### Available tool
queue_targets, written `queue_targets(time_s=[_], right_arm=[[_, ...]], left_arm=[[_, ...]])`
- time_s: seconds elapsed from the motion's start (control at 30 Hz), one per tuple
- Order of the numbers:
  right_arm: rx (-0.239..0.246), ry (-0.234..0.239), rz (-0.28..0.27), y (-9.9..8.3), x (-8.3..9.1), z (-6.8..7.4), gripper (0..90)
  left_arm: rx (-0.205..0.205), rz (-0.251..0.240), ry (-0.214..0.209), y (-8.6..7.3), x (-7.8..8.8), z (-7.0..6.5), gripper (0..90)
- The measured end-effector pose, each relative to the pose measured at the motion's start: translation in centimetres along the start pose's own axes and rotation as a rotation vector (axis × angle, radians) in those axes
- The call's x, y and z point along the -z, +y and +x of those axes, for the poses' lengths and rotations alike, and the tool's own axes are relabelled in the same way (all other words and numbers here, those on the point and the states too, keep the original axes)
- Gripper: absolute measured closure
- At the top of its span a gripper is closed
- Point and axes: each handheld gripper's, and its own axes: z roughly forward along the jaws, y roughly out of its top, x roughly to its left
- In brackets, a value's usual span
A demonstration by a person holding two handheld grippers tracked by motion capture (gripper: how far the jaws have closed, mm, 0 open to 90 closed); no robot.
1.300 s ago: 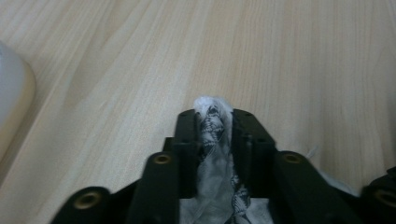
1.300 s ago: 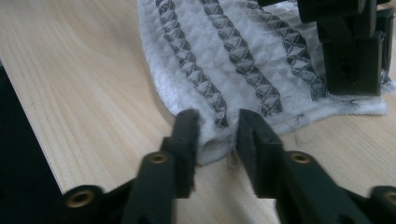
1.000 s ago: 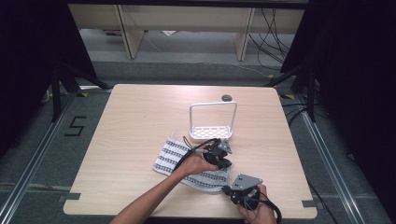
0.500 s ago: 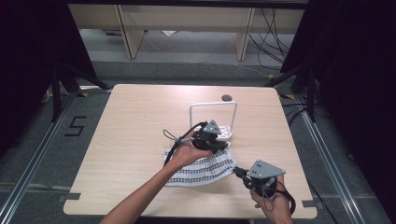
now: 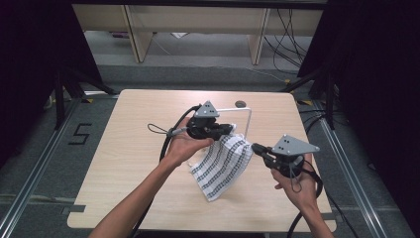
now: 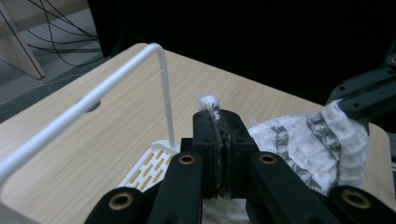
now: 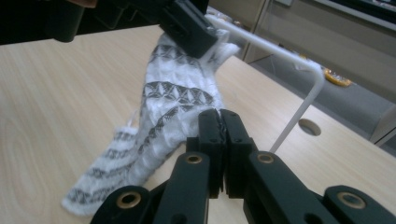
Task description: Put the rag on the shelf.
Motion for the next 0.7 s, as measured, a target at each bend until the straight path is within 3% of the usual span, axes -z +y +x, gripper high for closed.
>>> queue_targets(time_s=[0.17, 0.33, 0.37, 0.47, 0.5, 0.6, 0.63, 0.7], right_arm=[[-0.006, 0.006, -0.010, 1.8, 0.0, -1.2, 89.3], [0.019, -0.002, -0.032, 3.3, -0.1, -2.1, 89.3], [0.000, 0.010, -0.029, 3.6, -0.1, -2.1, 89.3], [0.031, -0.021, -0.054, 4.1, -0.1, -2.4, 89.3], [0.003, 0.003, -0.046, 4.6, -0.1, -2.4, 89.3], [0.027, -0.018, -0.069, 5.2, -0.1, -2.8, 89.3], [0.004, 0.000, -0.057, 5.4, -0.2, -2.8, 89.3], [0.020, -0.012, -0.076, 6.2, -0.4, -3.4, 89.3]], left_arm=[[0.009, -0.023, 0.018, 0.7, 1.0, 0.1, 85.6], [0.015, -0.055, 0.031, 1.4, 1.9, 0.3, 85.6], [0.017, -0.052, 0.031, 1.5, 2.1, 0.3, 85.6], [0.012, -0.058, 0.036, 1.9, 2.5, 0.3, 85.6], [0.013, -0.068, 0.041, 2.4, 2.9, 0.3, 85.6], [0.011, -0.080, 0.045, 2.9, 3.4, 0.4, 85.6], [0.006, -0.081, 0.048, 3.2, 3.5, 0.4, 85.6], [0.008, -0.093, 0.056, 4.0, 4.0, 0.5, 85.5]])
